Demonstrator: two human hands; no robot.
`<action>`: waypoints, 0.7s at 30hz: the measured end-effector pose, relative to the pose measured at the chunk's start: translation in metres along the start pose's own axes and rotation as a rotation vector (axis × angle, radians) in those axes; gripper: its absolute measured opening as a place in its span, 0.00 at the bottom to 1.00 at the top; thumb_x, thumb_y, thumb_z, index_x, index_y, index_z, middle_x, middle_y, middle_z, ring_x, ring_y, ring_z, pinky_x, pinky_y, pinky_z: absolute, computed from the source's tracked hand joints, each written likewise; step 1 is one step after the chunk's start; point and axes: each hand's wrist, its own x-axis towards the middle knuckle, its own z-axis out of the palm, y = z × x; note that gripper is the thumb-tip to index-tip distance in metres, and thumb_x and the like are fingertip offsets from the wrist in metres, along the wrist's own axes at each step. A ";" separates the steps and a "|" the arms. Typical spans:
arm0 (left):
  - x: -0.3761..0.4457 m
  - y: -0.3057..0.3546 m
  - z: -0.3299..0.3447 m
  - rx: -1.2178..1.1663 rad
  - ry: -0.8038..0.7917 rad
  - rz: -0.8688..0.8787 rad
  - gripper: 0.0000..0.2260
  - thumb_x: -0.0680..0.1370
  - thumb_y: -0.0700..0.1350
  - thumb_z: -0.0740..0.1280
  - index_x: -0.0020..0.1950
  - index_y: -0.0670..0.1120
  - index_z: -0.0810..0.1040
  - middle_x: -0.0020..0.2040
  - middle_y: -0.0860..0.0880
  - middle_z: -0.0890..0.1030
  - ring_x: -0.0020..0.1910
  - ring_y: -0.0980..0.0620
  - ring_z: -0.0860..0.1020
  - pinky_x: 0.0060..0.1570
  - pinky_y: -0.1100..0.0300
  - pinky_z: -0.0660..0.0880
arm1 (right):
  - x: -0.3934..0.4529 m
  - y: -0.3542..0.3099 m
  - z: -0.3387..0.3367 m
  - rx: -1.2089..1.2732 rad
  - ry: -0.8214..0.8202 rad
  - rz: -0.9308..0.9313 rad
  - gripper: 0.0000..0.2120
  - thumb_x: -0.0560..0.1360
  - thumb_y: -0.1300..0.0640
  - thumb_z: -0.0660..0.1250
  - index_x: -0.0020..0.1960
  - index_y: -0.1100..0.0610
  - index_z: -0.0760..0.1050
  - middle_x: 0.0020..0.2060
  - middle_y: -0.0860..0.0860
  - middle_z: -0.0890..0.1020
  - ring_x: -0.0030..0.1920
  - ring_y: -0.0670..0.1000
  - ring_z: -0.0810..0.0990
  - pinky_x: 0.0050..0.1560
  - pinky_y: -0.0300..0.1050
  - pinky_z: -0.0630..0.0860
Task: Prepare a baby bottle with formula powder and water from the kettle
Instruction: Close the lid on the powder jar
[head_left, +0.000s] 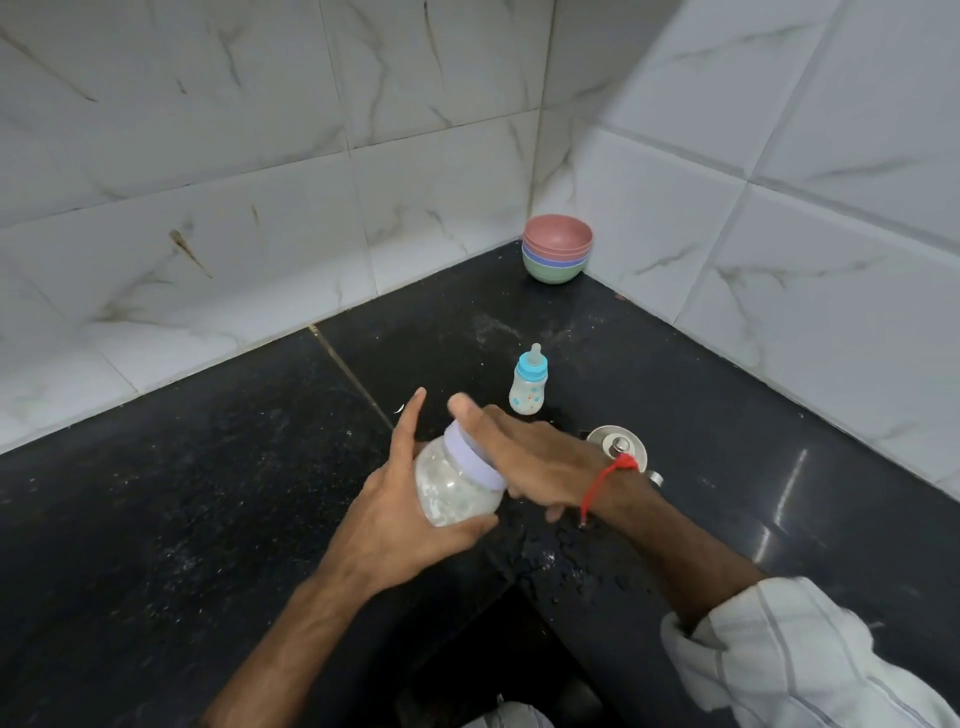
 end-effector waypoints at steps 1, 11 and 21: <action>0.001 -0.003 -0.005 -0.043 -0.025 0.007 0.62 0.64 0.57 0.84 0.79 0.73 0.39 0.60 0.65 0.81 0.56 0.63 0.82 0.57 0.56 0.81 | -0.012 -0.011 -0.016 0.007 0.011 -0.040 0.23 0.73 0.20 0.54 0.58 0.32 0.72 0.52 0.42 0.83 0.55 0.48 0.83 0.51 0.43 0.79; 0.008 0.006 -0.007 -0.112 -0.176 0.119 0.62 0.66 0.50 0.84 0.80 0.71 0.38 0.66 0.63 0.80 0.64 0.58 0.81 0.66 0.49 0.79 | -0.047 -0.079 -0.053 -0.264 0.581 -0.877 0.25 0.80 0.39 0.57 0.63 0.55 0.78 0.47 0.52 0.77 0.39 0.51 0.75 0.38 0.38 0.64; 0.005 0.013 0.006 0.302 0.165 0.131 0.65 0.64 0.64 0.80 0.76 0.70 0.26 0.75 0.56 0.74 0.68 0.50 0.78 0.58 0.42 0.81 | -0.056 -0.129 -0.048 0.195 0.271 0.023 0.37 0.74 0.20 0.42 0.59 0.48 0.71 0.49 0.54 0.81 0.45 0.56 0.82 0.52 0.58 0.82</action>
